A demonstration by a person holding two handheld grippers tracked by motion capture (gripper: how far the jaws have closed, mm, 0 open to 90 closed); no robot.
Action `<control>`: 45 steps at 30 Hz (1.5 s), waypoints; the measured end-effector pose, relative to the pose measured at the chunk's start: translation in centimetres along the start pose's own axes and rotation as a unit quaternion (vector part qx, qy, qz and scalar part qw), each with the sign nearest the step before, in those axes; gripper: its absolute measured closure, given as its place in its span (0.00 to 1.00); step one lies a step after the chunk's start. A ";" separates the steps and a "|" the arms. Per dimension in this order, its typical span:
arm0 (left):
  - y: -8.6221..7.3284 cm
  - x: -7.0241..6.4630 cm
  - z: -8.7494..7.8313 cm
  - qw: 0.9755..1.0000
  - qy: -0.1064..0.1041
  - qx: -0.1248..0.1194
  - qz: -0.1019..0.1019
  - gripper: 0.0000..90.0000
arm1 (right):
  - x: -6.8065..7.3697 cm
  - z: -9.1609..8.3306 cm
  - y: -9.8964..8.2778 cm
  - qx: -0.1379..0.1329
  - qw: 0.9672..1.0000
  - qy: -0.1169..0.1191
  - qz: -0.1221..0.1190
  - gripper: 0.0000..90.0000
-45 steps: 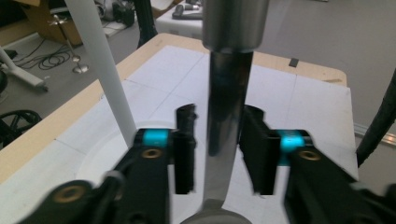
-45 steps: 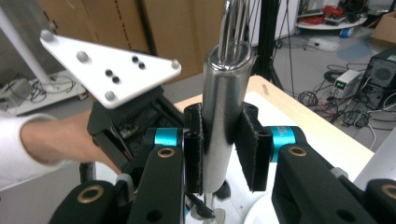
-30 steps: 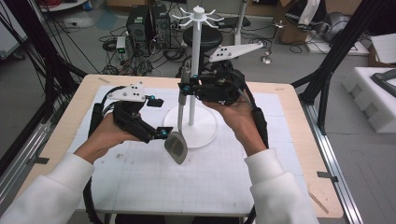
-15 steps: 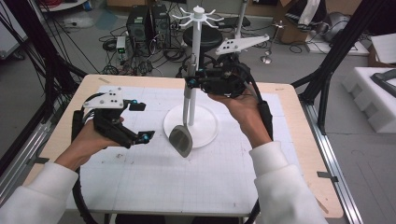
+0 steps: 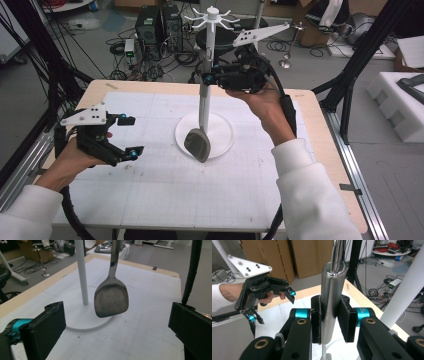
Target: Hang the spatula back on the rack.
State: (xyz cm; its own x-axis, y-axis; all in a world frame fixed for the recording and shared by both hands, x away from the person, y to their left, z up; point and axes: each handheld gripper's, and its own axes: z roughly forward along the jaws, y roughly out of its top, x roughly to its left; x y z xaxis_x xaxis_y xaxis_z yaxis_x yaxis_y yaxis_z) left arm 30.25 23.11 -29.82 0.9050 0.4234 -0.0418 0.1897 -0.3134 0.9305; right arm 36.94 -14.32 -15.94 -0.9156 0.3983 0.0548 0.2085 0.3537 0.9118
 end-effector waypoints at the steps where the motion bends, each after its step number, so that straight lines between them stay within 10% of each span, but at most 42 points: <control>1: -0.1 0.0 -0.2 1.000 0.002 -0.001 0.000 0.02 | -0.2 0.0 0.2 0.000 1.000 -0.001 -0.001 0.83; 45: -3.2 1.5 -3.4 0.999 0.036 -0.016 -0.034 0.02 | -4.7 1.1 2.2 -0.003 1.000 0.001 -0.004 0.78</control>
State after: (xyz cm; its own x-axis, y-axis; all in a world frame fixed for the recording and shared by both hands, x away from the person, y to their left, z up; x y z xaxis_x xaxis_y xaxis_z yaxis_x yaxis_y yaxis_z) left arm 29.69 27.61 -31.66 0.8603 0.5033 -0.0809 0.2369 -0.2542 0.9377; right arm 42.11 -14.50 -14.60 -0.9181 0.3935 0.0474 0.1980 0.3517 0.9150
